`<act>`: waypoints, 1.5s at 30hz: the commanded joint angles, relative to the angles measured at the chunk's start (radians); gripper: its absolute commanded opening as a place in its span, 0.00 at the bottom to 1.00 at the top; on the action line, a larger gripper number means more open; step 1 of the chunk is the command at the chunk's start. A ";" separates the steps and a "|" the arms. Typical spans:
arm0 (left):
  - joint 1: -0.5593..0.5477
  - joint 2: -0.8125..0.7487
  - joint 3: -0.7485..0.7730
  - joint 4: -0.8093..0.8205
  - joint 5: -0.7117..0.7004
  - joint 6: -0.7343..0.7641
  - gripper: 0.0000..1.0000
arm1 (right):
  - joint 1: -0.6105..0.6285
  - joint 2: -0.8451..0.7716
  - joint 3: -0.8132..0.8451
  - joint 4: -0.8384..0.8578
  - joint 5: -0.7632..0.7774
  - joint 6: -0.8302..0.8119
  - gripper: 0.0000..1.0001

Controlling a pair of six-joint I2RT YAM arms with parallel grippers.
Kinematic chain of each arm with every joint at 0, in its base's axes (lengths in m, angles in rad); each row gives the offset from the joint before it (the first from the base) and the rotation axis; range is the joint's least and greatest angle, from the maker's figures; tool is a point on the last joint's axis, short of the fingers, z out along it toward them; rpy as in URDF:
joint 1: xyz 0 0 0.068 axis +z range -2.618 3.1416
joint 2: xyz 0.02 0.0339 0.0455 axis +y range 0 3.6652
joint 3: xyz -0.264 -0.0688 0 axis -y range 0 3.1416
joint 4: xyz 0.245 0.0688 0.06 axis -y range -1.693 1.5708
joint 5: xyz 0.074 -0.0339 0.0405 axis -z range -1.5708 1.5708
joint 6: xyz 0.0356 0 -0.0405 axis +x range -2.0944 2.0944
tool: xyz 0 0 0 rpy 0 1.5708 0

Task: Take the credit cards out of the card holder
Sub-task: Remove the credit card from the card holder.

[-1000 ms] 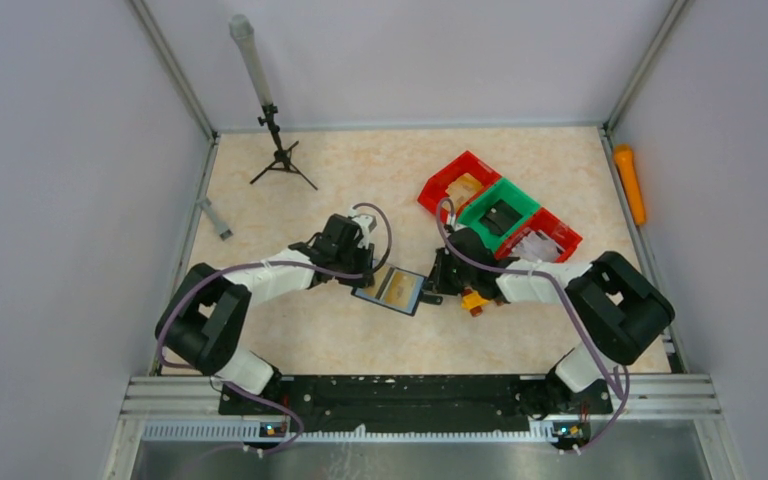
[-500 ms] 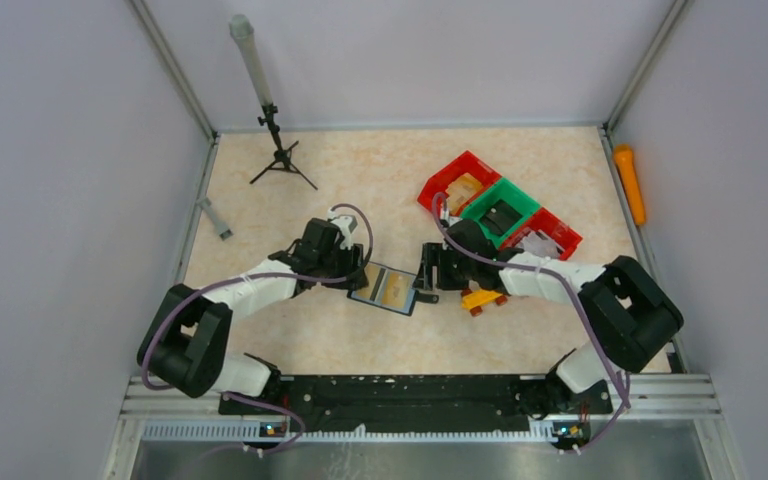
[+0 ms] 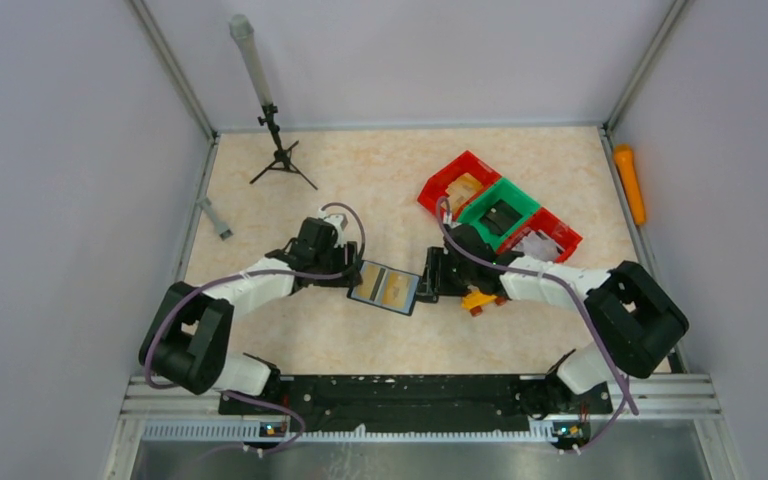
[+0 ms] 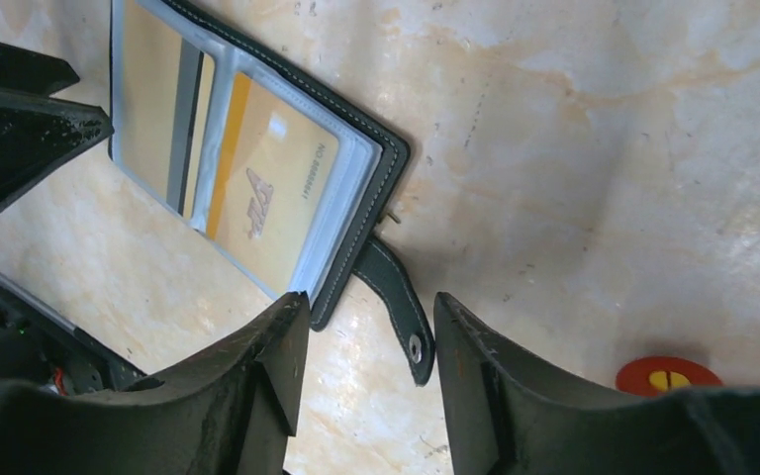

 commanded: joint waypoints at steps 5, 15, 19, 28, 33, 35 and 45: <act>0.024 0.024 0.021 0.003 0.047 -0.021 0.63 | 0.027 0.071 0.013 0.109 -0.027 0.074 0.23; 0.061 -0.007 -0.007 0.045 0.126 -0.031 0.70 | 0.026 -0.030 0.060 0.038 0.008 0.010 0.00; 0.065 -0.088 -0.038 0.088 0.192 -0.001 0.76 | 0.025 -0.025 0.092 0.029 -0.013 0.000 0.00; -0.032 -0.251 -0.120 0.204 0.127 0.103 0.78 | 0.013 0.041 0.144 0.035 -0.066 -0.008 0.00; -0.199 -0.231 -0.098 0.224 -0.016 0.233 0.82 | -0.034 0.076 0.178 0.039 -0.157 -0.026 0.00; -0.240 -0.207 -0.086 0.231 -0.035 0.259 0.84 | -0.048 0.096 0.196 0.027 -0.193 -0.032 0.00; -0.383 -0.161 -0.050 0.218 -0.189 0.326 0.99 | -0.078 0.124 0.221 0.061 -0.304 -0.004 0.00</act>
